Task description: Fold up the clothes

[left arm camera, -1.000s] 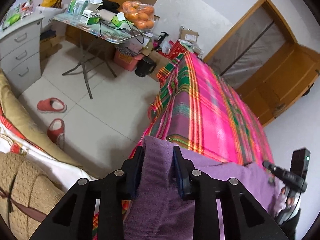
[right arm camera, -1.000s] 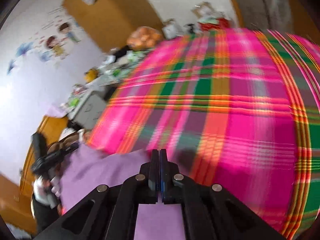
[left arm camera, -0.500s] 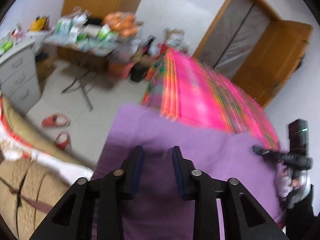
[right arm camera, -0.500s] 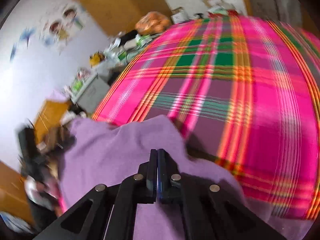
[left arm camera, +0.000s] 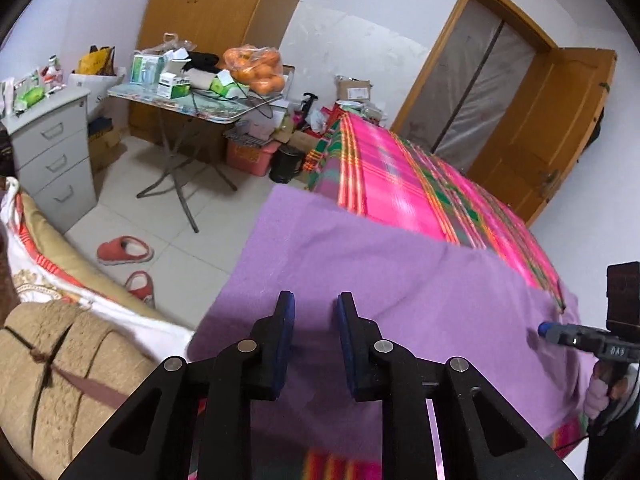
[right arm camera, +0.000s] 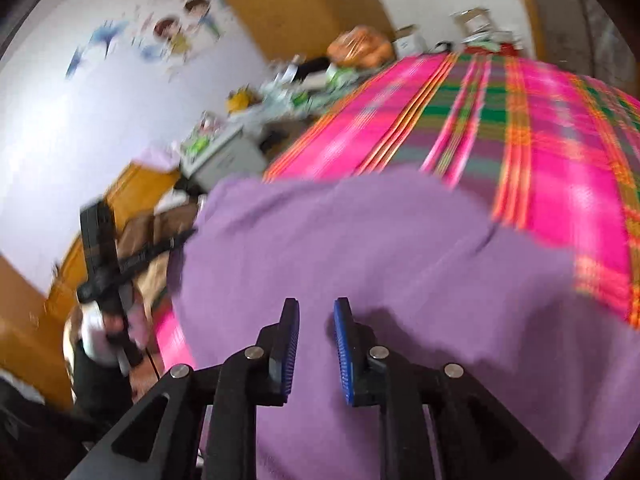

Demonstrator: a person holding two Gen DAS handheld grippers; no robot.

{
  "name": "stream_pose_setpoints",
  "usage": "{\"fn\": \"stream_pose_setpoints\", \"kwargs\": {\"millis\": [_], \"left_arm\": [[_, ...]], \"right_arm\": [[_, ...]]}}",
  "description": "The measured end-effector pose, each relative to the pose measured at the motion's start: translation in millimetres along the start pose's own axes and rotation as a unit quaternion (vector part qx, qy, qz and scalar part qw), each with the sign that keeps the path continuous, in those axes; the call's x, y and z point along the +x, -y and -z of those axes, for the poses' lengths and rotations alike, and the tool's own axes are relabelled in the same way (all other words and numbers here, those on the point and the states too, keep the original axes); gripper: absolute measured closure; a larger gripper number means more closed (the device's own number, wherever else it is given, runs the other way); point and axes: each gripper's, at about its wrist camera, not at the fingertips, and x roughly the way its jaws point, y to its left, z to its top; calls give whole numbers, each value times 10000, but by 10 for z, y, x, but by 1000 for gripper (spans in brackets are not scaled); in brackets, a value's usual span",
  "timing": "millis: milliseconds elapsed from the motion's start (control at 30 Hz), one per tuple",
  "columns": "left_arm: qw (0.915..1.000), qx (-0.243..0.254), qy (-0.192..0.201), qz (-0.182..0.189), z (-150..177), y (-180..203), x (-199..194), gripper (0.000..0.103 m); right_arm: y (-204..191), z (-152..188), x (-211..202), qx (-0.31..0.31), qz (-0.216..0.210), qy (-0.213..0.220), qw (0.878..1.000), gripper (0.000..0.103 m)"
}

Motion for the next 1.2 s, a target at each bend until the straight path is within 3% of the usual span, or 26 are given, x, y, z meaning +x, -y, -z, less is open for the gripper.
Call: {"fn": "stream_pose_setpoints", "kwargs": {"millis": [67, 167, 300, 467, 900, 967, 1067, 1200], "left_arm": [[10000, 42, 44, -50, 54, -58, -103, 80], [9998, 94, 36, -150, 121, -108, -202, 80], [9990, 322, 196, -249, 145, 18, -297, 80], [9969, 761, 194, 35, 186, 307, -294, 80], [9958, 808, -78, 418, 354, 603, -216, 80], [9961, 771, -130, 418, 357, 602, -191, 80], [9962, 737, -173, 428, 365, 601, -184, 80], [9962, 726, -232, 423, 363, 574, -199, 80]], "right_arm": [[-20, 78, 104, -51, 61, -185, 9998, 87], [63, 166, 8, 53, -91, -133, 9999, 87], [36, 307, -154, -123, 58, -211, 9997, 87], [-238, 589, -386, -814, 262, -146, 9962, 72], [-693, 830, -282, -2275, 436, -108, 9727, 71], [-650, 764, -204, -2152, 395, -100, 9757, 96], [-597, 697, -150, -2004, 316, -65, 9792, 99], [-655, 788, -176, -2217, 246, -212, 9746, 101]]}}
